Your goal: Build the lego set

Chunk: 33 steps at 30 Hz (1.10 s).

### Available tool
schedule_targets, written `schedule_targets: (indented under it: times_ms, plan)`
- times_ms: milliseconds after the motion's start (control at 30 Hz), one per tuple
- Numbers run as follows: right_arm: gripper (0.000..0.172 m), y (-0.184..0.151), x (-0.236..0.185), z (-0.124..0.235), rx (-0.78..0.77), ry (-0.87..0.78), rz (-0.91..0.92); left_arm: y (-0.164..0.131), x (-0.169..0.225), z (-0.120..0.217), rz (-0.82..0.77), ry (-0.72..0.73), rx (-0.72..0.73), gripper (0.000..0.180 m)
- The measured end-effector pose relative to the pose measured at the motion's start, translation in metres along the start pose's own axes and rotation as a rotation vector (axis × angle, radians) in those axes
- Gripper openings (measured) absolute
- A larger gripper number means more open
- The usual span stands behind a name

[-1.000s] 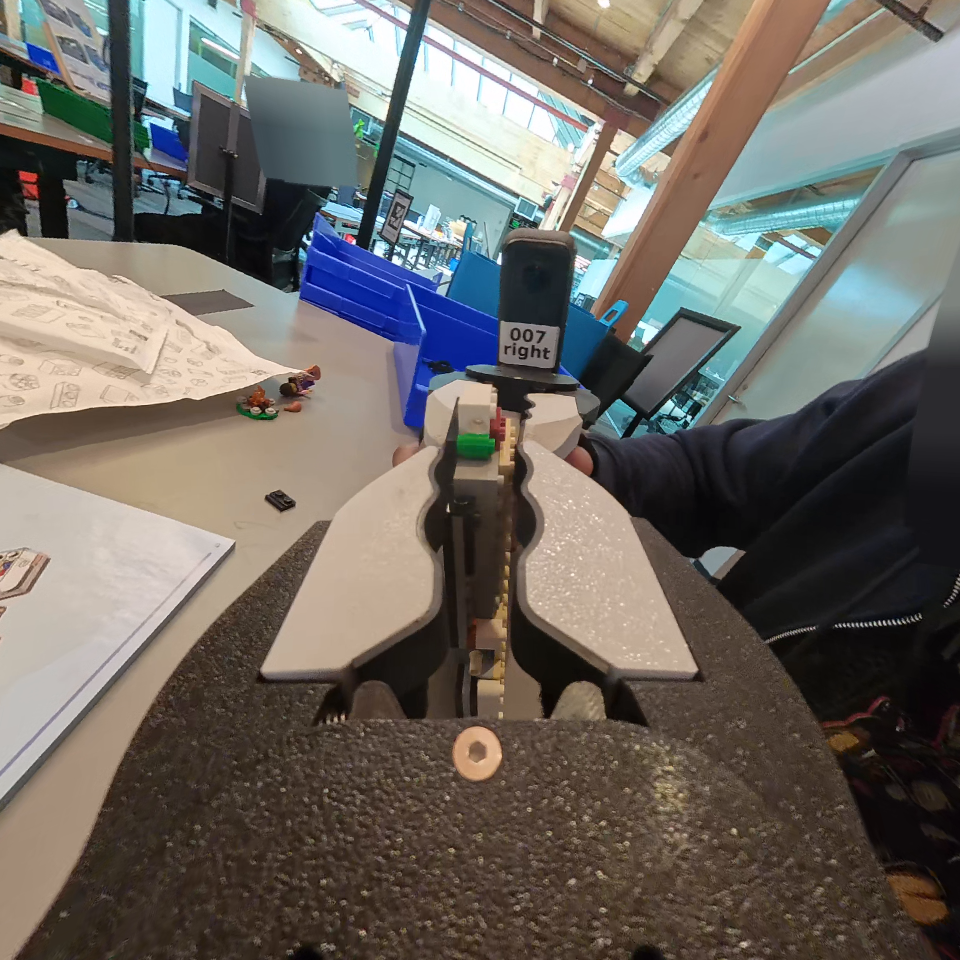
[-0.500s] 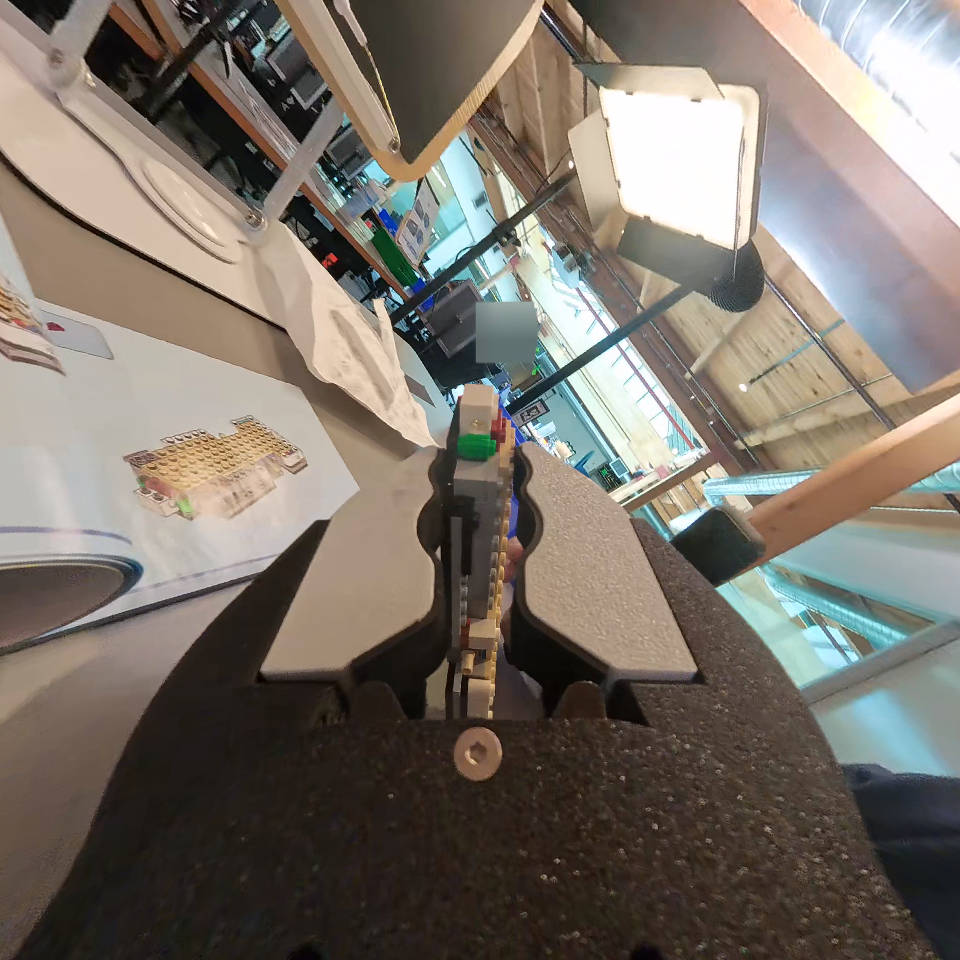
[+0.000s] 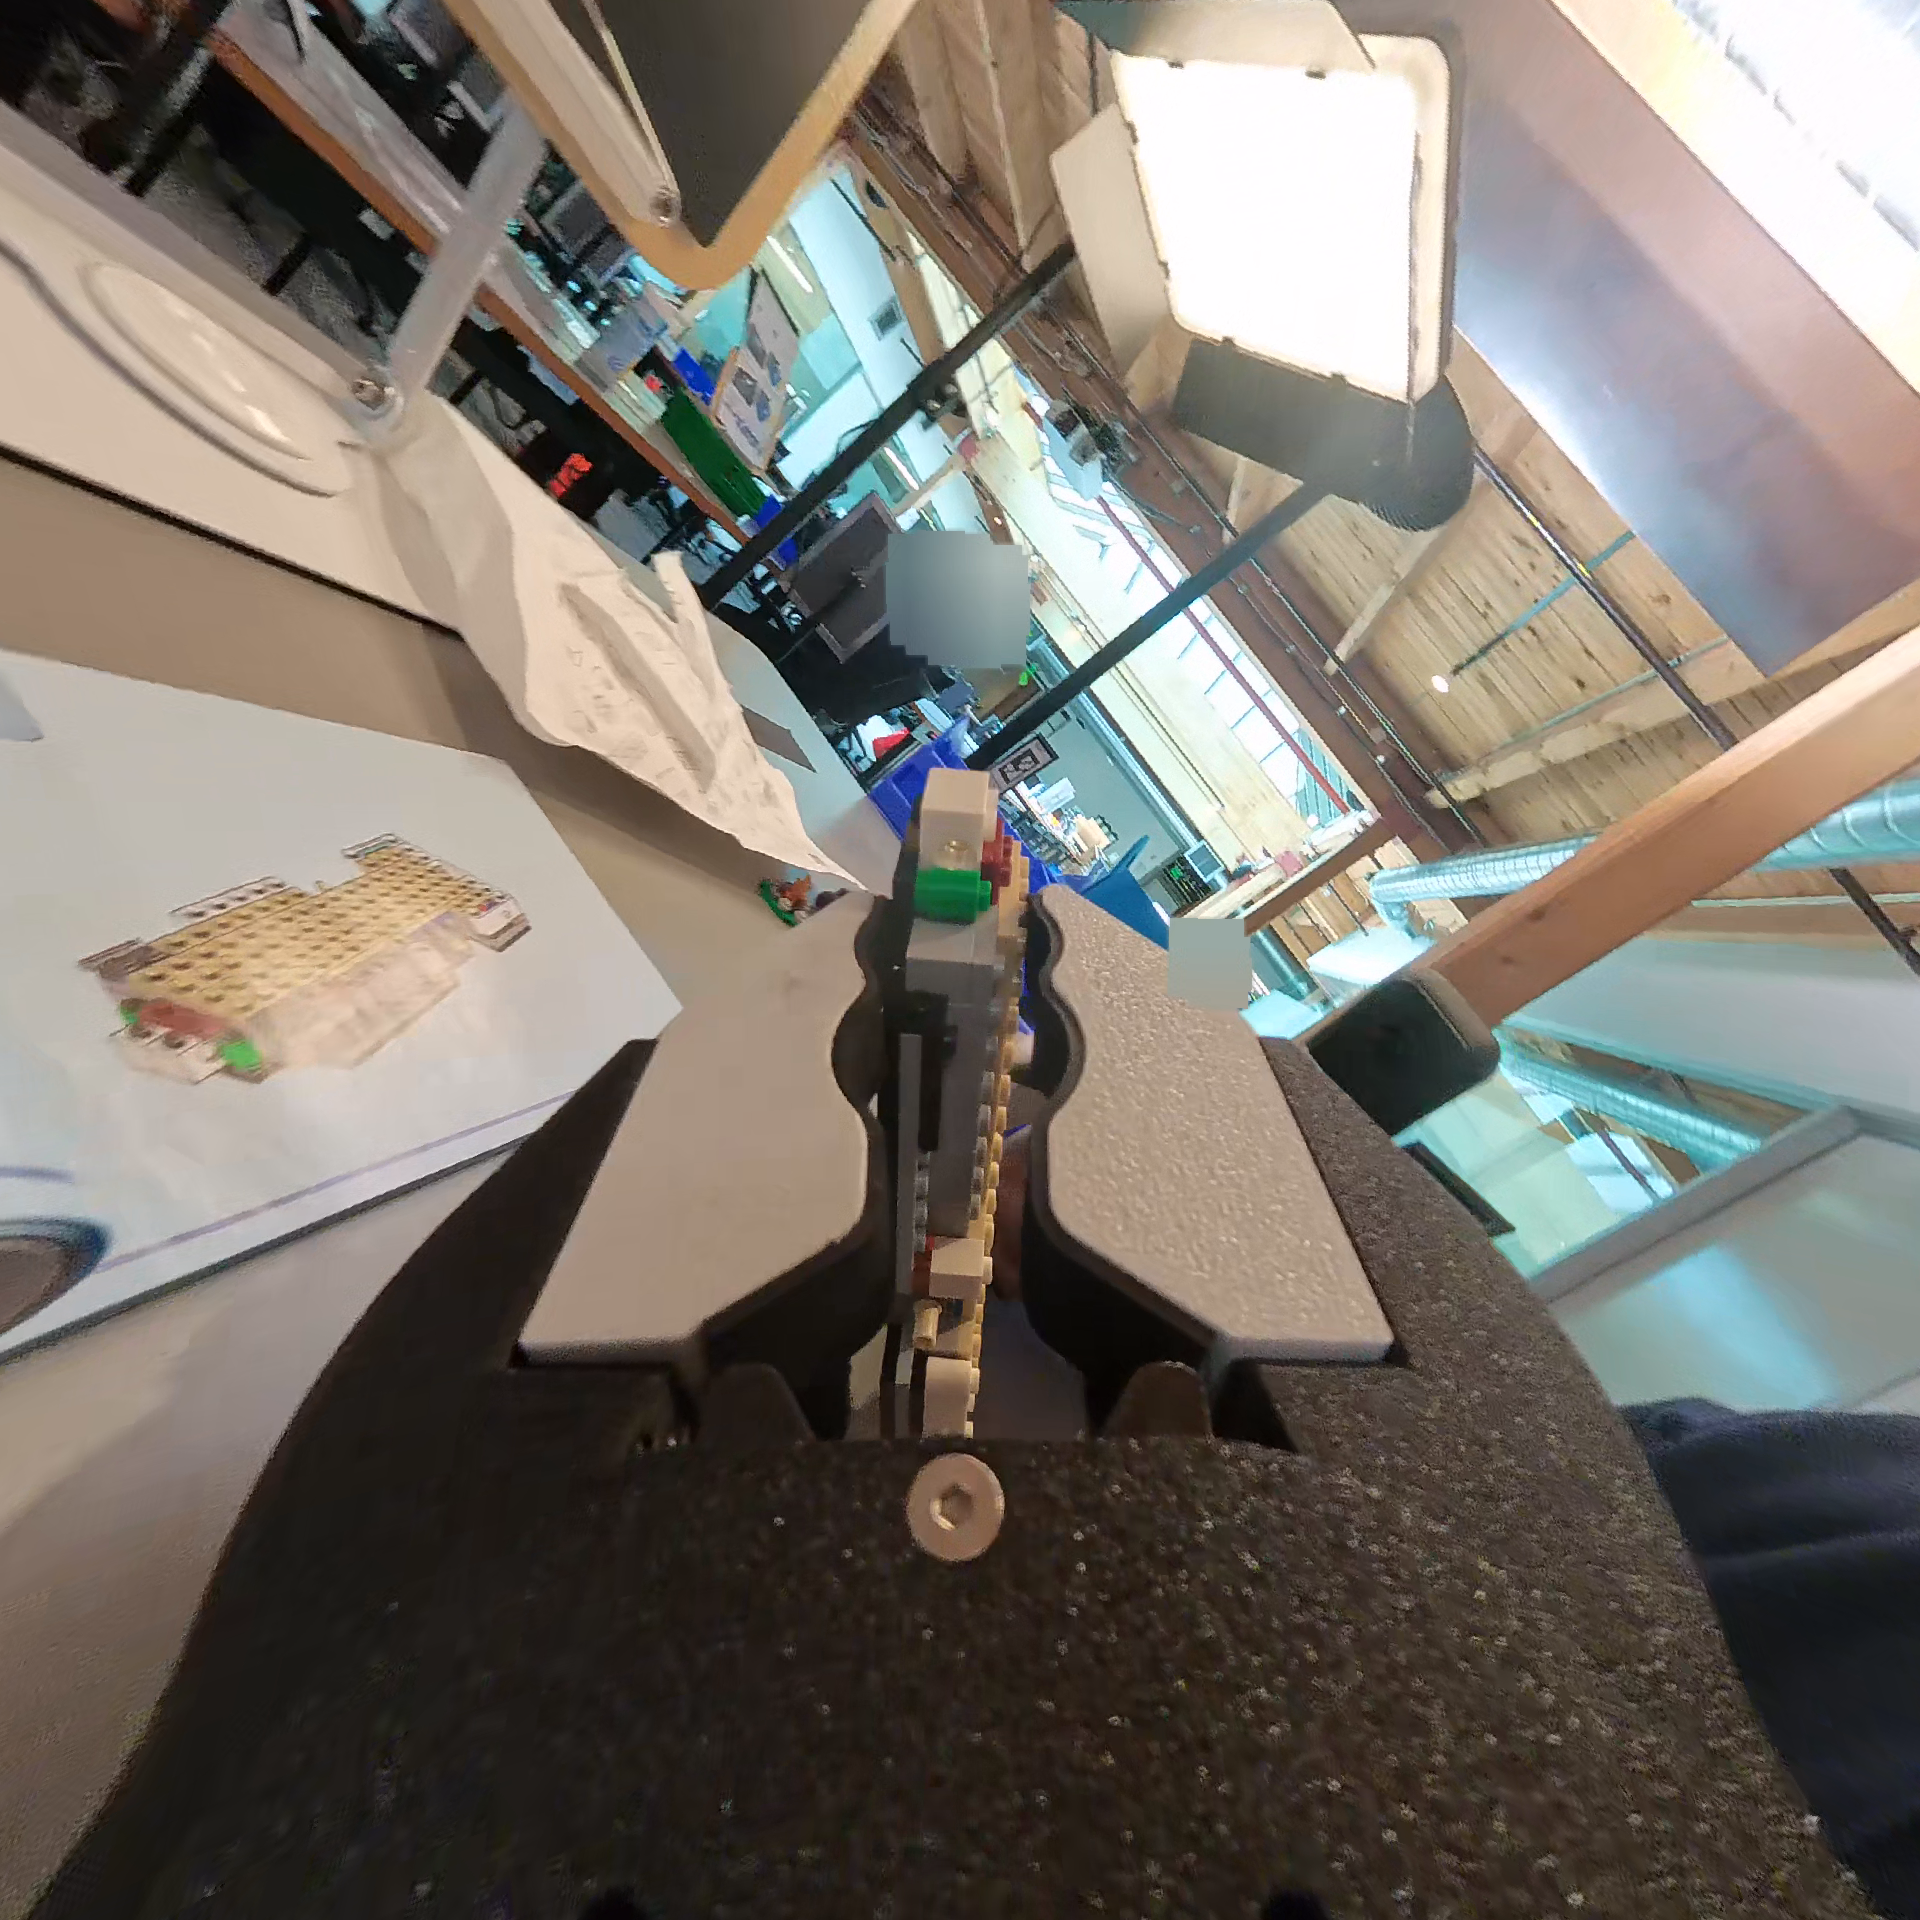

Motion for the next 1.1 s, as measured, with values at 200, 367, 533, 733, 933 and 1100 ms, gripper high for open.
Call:
schedule_targets:
  times_ms: [200,367,533,733,933,1100]
  plan:
    - [0.044,0.008,0.004,0.007,0.09,0.096,-0.16,-0.008,0.027,-0.006,-0.191,-0.141,-0.056,0.023]
    - [0.047,0.008,0.002,0.006,0.12,0.221,-0.236,-0.02,0.049,-0.008,-0.433,-0.202,-0.121,0.024]
    - [0.032,0.009,-0.004,0.005,0.126,0.284,-0.22,-0.026,0.06,-0.008,-0.537,-0.262,-0.156,0.024]
    - [0.024,0.01,-0.001,0.008,0.178,0.324,-0.274,-0.023,0.059,-0.007,-0.517,-0.287,-0.139,0.034]
    - [0.023,0.012,0.009,0.016,0.266,0.332,-0.357,-0.024,0.048,-0.01,-0.489,-0.288,-0.186,0.041]
    - [0.023,0.014,0.009,0.018,0.316,0.38,-0.417,-0.038,0.044,-0.015,-0.53,-0.282,-0.277,0.03]
Point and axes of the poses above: each gripper's, where its closed fingertips meet, z back along the fingers, y out of its top, x = y × z across the jaws, the point moved 8 cm from there along z, back along the fingers, and after that the axes turned 11 degrees about y, right-handed, at the moved point
